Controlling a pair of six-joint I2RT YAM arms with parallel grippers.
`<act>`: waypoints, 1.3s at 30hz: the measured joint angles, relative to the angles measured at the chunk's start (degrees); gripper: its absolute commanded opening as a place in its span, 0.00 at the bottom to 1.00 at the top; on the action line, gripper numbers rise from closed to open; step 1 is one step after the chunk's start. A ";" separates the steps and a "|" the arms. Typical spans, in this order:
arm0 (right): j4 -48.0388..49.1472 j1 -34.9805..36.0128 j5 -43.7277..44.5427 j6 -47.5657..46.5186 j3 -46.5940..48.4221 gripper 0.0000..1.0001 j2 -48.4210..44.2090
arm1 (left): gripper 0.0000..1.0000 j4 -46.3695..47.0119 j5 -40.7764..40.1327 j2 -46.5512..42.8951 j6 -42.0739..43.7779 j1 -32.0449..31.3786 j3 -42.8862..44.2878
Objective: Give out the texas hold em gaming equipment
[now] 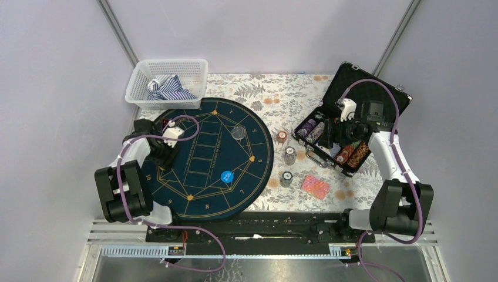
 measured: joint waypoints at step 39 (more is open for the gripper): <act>-2.75 0.00 3.61 -0.81 15.17 1.00 -0.04 | 0.99 -6.43 6.62 -0.13 -8.50 0.92 27.63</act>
